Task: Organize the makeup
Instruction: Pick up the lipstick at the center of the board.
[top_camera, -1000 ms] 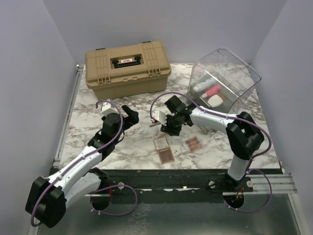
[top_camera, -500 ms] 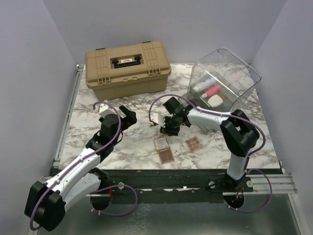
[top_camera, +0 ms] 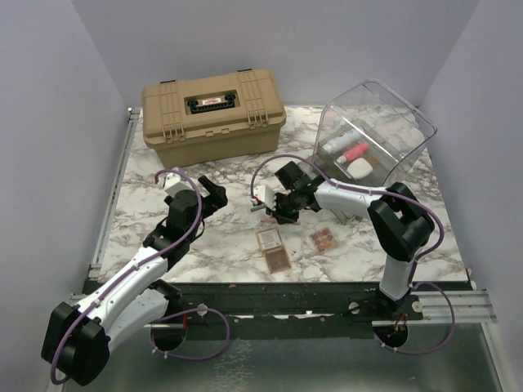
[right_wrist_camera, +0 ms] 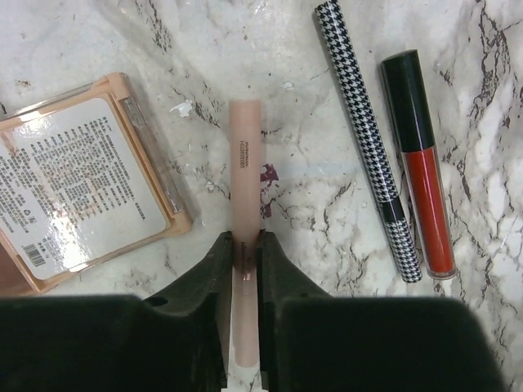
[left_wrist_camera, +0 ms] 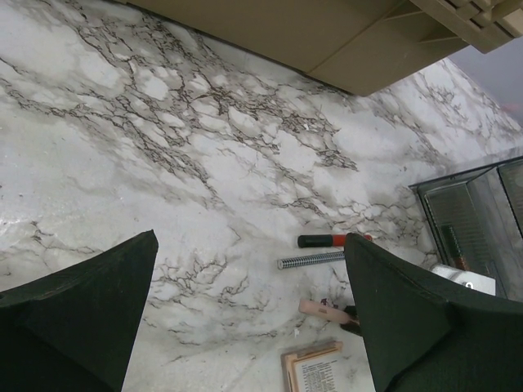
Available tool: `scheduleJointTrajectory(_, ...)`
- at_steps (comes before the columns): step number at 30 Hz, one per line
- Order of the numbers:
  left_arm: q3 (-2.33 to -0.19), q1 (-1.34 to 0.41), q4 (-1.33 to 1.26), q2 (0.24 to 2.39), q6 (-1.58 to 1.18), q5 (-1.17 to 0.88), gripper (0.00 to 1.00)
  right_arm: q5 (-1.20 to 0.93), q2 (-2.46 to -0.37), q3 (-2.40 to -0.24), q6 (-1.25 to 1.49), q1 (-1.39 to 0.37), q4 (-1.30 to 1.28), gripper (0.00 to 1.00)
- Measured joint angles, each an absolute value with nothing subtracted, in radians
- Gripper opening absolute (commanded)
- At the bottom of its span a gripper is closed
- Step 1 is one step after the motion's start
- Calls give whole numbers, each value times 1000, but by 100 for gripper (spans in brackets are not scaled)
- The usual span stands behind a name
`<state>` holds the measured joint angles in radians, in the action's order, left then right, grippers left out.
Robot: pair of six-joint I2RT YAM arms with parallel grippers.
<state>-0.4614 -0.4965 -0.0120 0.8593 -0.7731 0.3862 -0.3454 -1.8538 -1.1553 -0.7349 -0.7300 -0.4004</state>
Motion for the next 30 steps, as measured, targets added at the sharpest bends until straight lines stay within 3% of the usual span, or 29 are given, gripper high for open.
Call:
scheduleJointTrajectory(6,-461,-496,-12,870,-774,386,98,-344,-1853,-1155,-692,-729,-392,5)
scheduleJointTrajectory(23,-461,-496,-15,904,-789,385,98,-317,-1592,-1110,-526,-732,-354,4)
scheduleJointTrajectory(30,-461,-492,-25,917,-798,381,99,-211,-1557,-1110,-407,-734,-351,4)
